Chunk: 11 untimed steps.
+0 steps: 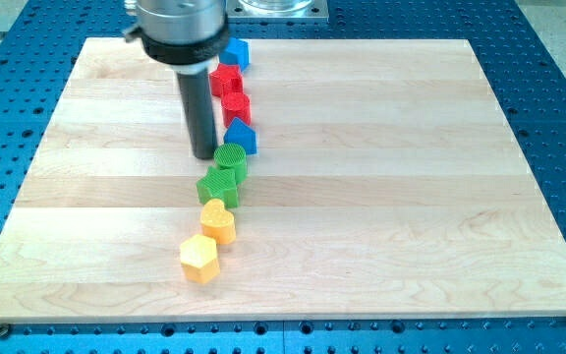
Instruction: Adjust the red star and blue cube in a vertical line
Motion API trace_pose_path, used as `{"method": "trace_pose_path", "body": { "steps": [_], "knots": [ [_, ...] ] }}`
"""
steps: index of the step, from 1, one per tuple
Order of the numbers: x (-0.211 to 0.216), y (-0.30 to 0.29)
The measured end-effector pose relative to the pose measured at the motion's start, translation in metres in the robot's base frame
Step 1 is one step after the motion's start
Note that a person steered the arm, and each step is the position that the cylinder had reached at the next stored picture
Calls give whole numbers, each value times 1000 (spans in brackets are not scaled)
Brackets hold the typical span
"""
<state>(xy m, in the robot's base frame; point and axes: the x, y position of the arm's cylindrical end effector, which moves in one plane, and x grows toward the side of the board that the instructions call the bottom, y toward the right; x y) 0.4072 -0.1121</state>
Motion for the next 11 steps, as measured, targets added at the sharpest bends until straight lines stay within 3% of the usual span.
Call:
{"method": "trace_pose_path", "body": {
  "steps": [2,4,5,6,7,10,11],
  "knots": [
    [-101,-29],
    [-124,37],
    [-129,-13],
    [-183,2],
    [-197,39],
    [-205,77],
    [-205,132]
  ]
}}
